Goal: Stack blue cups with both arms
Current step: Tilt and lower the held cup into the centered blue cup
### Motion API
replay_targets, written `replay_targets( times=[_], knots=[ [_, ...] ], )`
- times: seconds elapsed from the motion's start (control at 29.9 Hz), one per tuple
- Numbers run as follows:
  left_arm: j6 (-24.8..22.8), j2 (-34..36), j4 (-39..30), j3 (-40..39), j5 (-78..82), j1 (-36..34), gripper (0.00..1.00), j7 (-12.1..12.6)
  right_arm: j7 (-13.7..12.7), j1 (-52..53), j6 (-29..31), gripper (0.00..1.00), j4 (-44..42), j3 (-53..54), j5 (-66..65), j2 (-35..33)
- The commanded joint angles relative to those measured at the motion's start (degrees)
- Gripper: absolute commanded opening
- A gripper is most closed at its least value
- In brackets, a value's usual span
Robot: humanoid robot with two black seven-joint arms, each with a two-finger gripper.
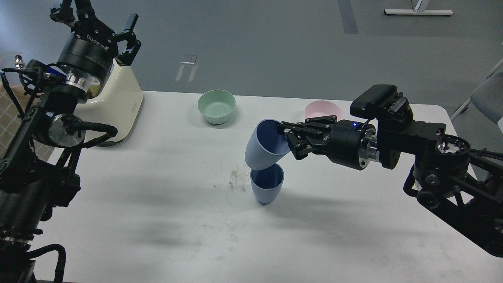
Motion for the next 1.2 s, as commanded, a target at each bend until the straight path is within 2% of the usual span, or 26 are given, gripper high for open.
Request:
replay_targets(
  times=[0.0,0.23,1.17],
  knots=[
    [0.1,-0.1,0.0,0.0,0.0,0.1,0.98,0.0,0.5,-0.4,0.0,0.0,0.0,-0.4,0.0,-0.7],
    [0.1,0.0,0.0,0.0,0.0,0.0,0.98,0.1,1.9,-1.1,0.0,0.0,0.0,-0.7,0.0,-0.9],
    [0.2,-0.3,-0.1,0.0,0.0,0.2,0.98,0.0,1.0,-1.1,0.0,0.0,-0.2,-1.8,-2.3,-0.8]
  ],
)
